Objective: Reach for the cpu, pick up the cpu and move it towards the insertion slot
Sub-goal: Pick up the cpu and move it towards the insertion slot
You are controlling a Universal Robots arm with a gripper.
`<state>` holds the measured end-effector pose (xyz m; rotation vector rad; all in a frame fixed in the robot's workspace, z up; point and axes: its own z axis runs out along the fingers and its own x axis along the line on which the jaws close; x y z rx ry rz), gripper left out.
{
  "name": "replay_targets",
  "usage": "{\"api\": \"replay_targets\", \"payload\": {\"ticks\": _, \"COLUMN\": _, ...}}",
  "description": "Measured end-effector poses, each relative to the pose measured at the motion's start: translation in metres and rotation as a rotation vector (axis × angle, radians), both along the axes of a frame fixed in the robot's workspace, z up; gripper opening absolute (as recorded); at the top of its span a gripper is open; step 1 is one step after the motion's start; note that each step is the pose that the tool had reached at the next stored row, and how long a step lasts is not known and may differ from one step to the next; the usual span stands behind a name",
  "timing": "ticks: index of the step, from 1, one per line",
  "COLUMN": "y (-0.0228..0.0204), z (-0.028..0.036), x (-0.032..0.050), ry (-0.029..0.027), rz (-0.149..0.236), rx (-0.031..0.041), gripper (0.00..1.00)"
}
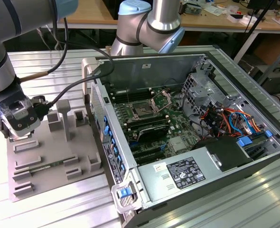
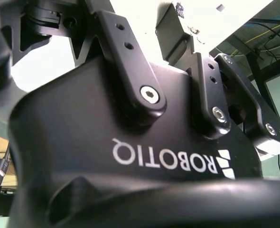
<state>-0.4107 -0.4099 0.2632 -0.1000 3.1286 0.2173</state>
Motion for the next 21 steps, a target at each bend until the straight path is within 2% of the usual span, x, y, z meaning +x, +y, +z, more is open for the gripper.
{"api": "replay_targets", "payload": {"ticks": 16, "y": 0.0, "z": 0.0028, "x": 0.0, "ry": 0.0, "rz": 0.0, "rx": 0.0007, "gripper": 0.54}}
{"api": "replay_targets", "payload": {"ticks": 21, "y": 0.0, "z": 0.0042, "x": 0.0, "ry": 0.0001, "rz": 0.0, "rx": 0.0041, "gripper": 0.54}}
